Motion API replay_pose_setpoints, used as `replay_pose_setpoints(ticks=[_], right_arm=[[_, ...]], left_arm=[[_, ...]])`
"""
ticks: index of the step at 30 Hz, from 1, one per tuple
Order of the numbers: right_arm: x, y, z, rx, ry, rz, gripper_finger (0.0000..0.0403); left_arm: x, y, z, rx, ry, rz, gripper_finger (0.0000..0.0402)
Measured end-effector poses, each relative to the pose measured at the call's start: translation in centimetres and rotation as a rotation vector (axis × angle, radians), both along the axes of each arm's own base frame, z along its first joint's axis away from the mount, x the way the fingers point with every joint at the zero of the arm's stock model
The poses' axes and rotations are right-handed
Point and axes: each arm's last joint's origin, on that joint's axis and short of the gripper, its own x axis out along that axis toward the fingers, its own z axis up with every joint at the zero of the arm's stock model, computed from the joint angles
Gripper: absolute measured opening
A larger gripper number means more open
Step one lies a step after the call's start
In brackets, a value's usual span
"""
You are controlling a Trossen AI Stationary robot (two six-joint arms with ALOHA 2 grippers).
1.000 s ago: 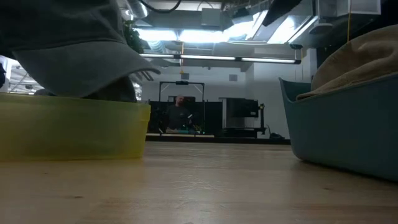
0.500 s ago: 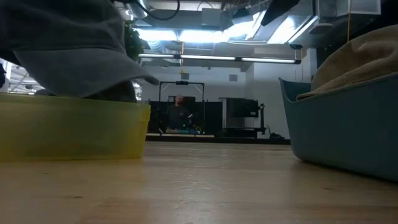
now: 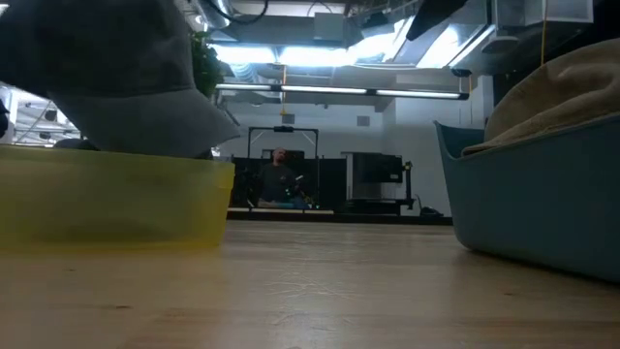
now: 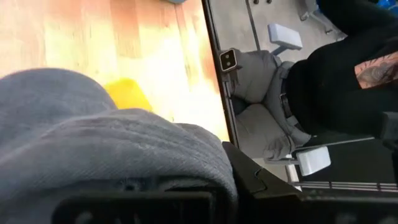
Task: Pick & Place hat
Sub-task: Put the gray cap into the blue bin
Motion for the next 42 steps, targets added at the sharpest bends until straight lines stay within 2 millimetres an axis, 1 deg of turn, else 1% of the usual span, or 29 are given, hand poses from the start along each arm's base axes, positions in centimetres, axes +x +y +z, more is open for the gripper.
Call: replay_pose_setpoints(ticks=[4, 7, 17, 19, 23, 26, 31, 34, 36, 39, 42], right_arm=[[0.0, 0.0, 0.0, 0.0, 0.0, -0.001, 0.0186], [0.0, 0.0, 0.0, 0.0, 0.0, -0.001, 0.0186], [0.0, 0.0, 0.0, -0.001, 0.002, -0.001, 0.0186], [0.0, 0.0, 0.0, -0.001, 0.003, -0.001, 0.0186], [0.0, 0.0, 0.0, -0.003, 0.005, 0.002, 0.0186], [0.0, 0.0, 0.0, -0.003, 0.005, 0.002, 0.0186], [0.0, 0.0, 0.0, -0.003, 0.005, 0.002, 0.0186], [0.0, 0.0, 0.0, -0.002, 0.004, 0.001, 0.0186], [0.0, -0.1, 0.0, -0.001, 0.003, -0.004, 0.0186], [0.1, -0.3, 0.0, 0.006, -0.002, -0.02, 0.0186], [0.2, -0.7, 0.0, 0.01, -0.007, -0.038, 0.0186]], left_arm=[[-0.7, -0.1, 0.5, -0.017, 0.001, 0.025, 0.0003], [-0.9, -0.3, 0.5, -0.034, 0.029, 0.032, 0.0003], [-0.8, -1.8, 0.4, -0.038, 0.054, -0.04, 0.0003], [-0.7, -2.1, 0.3, -0.023, 0.077, -0.033, 0.0003], [-0.2, -2.6, -0.3, 0.063, 0.11, -0.028, 0.0003], [0.4, -3.0, -0.9, 0.114, 0.113, -0.072, 0.0003], [0.9, -4.2, -1.4, 0.158, 0.073, -0.21, 0.0003], [0.7, -4.8, -1.4, 0.152, 0.065, -0.264, 0.0003], [0.1, -5.0, -1.4, 0.146, 0.103, -0.276, 0.0003], [-0.6, -5.1, -1.6, 0.147, 0.168, -0.292, 0.0003], [-0.8, -5.0, -1.6, 0.195, 0.176, -0.29, 0.0003]])
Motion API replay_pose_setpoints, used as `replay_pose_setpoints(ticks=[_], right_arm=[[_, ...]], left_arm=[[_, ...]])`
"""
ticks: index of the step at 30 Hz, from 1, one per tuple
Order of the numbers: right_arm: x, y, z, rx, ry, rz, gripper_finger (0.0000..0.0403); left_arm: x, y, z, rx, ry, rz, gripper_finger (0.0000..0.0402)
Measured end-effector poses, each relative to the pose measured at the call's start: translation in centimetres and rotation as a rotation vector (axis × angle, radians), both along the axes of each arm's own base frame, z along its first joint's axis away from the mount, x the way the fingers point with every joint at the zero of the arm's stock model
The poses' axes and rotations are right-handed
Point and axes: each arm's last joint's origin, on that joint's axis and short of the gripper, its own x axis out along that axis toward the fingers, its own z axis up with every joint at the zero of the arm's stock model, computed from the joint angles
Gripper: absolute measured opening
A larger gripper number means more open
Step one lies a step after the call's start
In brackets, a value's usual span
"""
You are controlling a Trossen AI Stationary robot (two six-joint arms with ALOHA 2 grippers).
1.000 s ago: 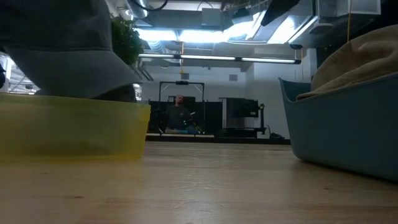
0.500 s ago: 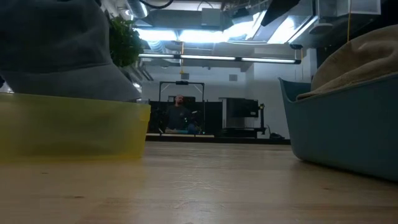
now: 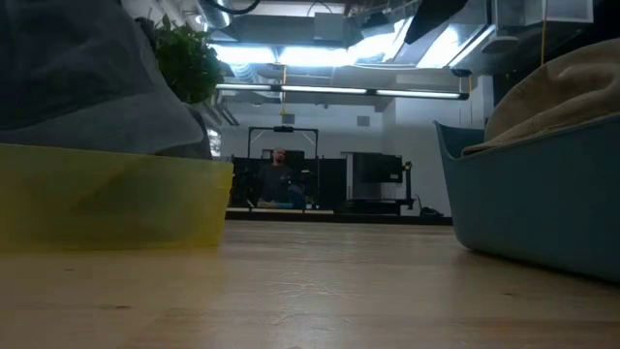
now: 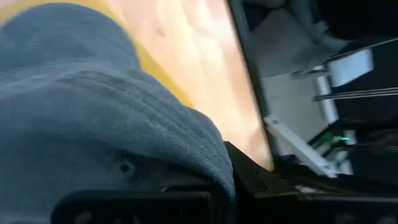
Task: Pick & Place hat
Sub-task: Put the gray cap into the blue bin
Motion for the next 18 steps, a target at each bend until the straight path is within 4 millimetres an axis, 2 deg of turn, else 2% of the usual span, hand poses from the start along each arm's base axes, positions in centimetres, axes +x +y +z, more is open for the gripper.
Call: replay_pose_setpoints(ticks=[4, 13, 18], right_arm=[[0.2, -0.5, 0.0, 0.006, -0.011, -0.025, 0.0186], [0.4, -1.0, 0.1, 0.011, -0.027, -0.044, 0.0186], [0.4, -1.0, 0.1, 0.015, -0.027, -0.045, 0.0186]], left_arm=[[0.4, 0.4, -0.1, 0.088, -0.058, -0.014, 0.0003], [1.7, 0.6, 0.2, 0.168, -0.263, -0.087, 0.0003], [2.0, 0.6, 0.1, 0.177, -0.278, -0.108, 0.0003]])
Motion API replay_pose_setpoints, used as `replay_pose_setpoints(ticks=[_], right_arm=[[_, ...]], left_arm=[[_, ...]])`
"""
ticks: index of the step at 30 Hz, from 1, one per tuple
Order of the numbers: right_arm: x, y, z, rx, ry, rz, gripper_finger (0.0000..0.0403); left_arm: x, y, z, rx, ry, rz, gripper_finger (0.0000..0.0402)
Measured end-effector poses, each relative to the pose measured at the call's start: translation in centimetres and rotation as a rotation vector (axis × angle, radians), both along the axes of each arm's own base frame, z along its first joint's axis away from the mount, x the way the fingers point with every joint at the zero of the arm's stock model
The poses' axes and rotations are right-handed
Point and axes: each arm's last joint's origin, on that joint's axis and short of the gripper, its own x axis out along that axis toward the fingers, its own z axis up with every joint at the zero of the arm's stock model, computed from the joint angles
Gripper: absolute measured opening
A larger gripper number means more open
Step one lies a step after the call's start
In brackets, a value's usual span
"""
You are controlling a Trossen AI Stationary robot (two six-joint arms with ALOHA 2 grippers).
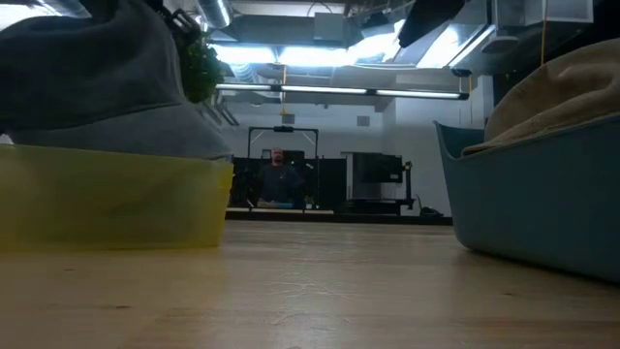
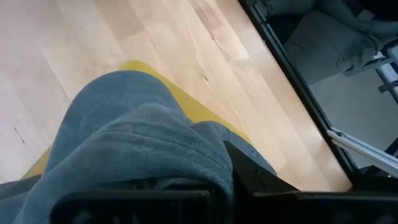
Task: Pick & Place hat
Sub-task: Put the gray cap into the blue bin
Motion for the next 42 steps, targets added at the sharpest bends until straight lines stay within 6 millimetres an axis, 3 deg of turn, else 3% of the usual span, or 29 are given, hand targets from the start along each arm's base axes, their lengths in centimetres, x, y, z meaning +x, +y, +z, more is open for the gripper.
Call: replay_pose_setpoints(ticks=[9, 19, 25, 33, 42], right_arm=[[-0.1, 0.0, -0.1, -0.002, 0.011, 0.0, 0.0186], [-0.1, 0.1, -0.1, 0.016, 0.022, 0.018, 0.0186], [-0.2, 0.0, -0.2, 0.012, 0.035, 0.018, 0.0186], [-0.2, 0.0, -0.2, 0.013, 0.034, 0.017, 0.0186], [-0.2, 0.0, -0.2, 0.024, 0.027, 0.004, 0.0186]], left_arm=[[0.4, 0.0, -1.3, 0.01, 0.079, 0.003, 0.0004], [0.2, 0.9, -1.5, 0.292, 0.111, 0.133, 0.0024], [-0.7, 0.9, 0.6, 0.309, 0.178, 0.126, 0.0005], [-1.1, -0.2, 4.4, 0.425, 0.059, 0.001, 0.0004], [-1.5, -2.0, 4.0, 0.522, 0.093, -0.158, 0.0003]])
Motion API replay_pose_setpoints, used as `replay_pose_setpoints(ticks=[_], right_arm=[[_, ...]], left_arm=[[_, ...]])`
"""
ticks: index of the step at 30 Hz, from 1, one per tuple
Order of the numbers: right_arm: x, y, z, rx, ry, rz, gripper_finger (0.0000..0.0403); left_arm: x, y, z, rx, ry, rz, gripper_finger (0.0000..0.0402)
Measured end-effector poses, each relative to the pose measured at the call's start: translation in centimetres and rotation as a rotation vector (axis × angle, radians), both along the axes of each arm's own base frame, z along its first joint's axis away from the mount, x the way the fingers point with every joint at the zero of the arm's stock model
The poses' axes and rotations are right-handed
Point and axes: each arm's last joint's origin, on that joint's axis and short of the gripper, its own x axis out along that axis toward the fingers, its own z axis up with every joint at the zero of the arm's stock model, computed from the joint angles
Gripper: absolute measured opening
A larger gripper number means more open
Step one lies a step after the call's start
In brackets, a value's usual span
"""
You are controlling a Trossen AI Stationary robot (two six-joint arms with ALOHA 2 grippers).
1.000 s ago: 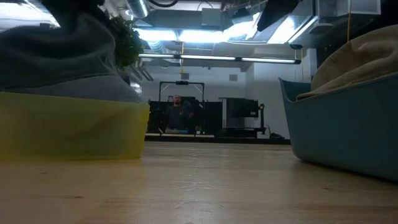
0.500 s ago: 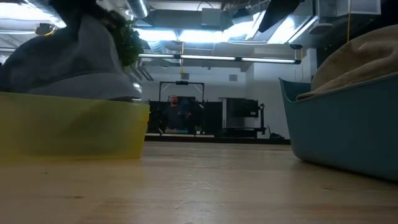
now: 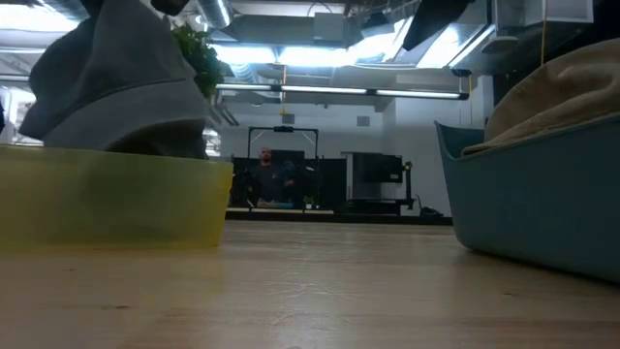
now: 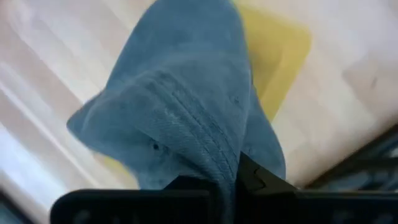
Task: Pick & Place hat
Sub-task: Put the gray cap into the blue bin
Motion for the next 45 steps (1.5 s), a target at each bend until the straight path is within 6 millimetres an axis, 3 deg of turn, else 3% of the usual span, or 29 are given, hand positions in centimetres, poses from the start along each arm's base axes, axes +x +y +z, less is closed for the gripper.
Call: replay_pose_setpoints(ticks=[7, 18, 27, 32, 38, 45], right_arm=[[0.0, 0.0, 0.0, 0.012, -0.01, -0.019, 0.0186], [0.1, -0.2, 0.1, 0.022, -0.041, -0.063, 0.0186], [0.2, -0.2, 0.1, 0.022, -0.047, -0.058, 0.0186], [0.0, -0.2, 0.0, 0.013, -0.016, -0.036, 0.0186], [-0.1, 0.0, -0.1, 0.0, 0.02, 0.02, 0.0186], [-0.7, -0.1, -0.5, -0.011, 0.101, 0.029, 0.0186]], left_arm=[[0.0, -0.5, -0.8, 0.075, 0.101, -0.015, 0.0003], [2.6, -0.8, -2.9, 0.141, 0.193, -0.05, 0.0003], [4.6, -0.7, -3.9, 0.177, 0.138, -0.049, 0.0005], [5.0, 0.3, -3.9, 0.149, 0.113, 0.08, 0.0016], [5.0, 1.0, -3.9, 0.129, 0.115, 0.2, 0.0047], [5.1, 1.6, -3.9, 0.031, 0.131, 0.357, 0.0125]])
